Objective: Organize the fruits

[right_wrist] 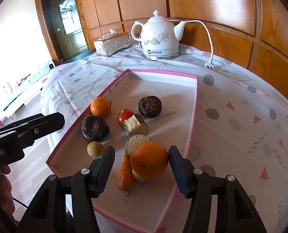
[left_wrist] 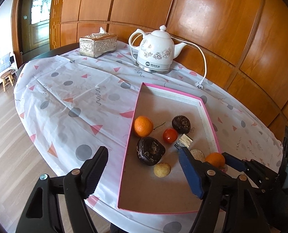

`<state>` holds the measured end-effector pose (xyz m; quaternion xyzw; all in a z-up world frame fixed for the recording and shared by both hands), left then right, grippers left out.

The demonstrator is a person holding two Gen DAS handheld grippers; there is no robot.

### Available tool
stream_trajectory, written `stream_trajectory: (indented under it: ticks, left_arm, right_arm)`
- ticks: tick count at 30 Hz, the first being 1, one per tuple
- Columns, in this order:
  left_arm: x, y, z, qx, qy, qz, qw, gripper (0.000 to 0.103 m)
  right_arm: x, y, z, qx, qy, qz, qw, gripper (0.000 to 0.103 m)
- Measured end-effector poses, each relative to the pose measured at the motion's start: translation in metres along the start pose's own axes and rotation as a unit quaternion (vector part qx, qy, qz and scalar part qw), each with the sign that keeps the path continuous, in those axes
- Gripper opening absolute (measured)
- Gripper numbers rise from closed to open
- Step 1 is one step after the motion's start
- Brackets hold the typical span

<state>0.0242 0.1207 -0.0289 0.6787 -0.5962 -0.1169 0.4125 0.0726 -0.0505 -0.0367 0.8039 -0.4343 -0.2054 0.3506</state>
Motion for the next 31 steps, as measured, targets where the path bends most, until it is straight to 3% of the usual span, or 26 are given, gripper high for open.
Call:
stream_trajectory:
  ticks: [9,13,16,22,31]
  left_arm:
    - [0.005,0.010,-0.001,0.024,-0.016,-0.010,0.9995,0.087]
    - [0.010,0.017,-0.002,0.040,-0.027,-0.010,0.9988,0.103]
    - [0.015,0.020,-0.002,0.044,-0.034,-0.005,0.9985,0.103]
    - [0.022,0.015,0.004,0.041,-0.053,-0.045,0.9967,0.103]
    - [0.022,0.020,0.008,0.055,-0.059,-0.051,0.9954,0.103]
  right_arm:
    - [0.002,0.029,-0.003,0.044,-0.011,0.036,0.998,0.064]
    - [0.010,0.038,0.003,0.051,-0.035,0.056,0.996,0.067]
    - [0.015,0.041,0.014,0.044,-0.049,0.071,0.995,0.067]
    - [0.021,0.043,0.034,0.030,-0.071,0.085,0.993,0.067]
    - [0.027,0.050,0.047,0.029,-0.087,0.097,0.991,0.067]
Point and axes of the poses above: each gripper's, at about its wrist camera, not at the fingertips, and y roughly against the way its jaws point, x to its right, z to its underside, the point moved 3 cm from there along -y, roughly the way its jaws point, and after that the axes turned 10 degrees about y, right-handed, at the moved point
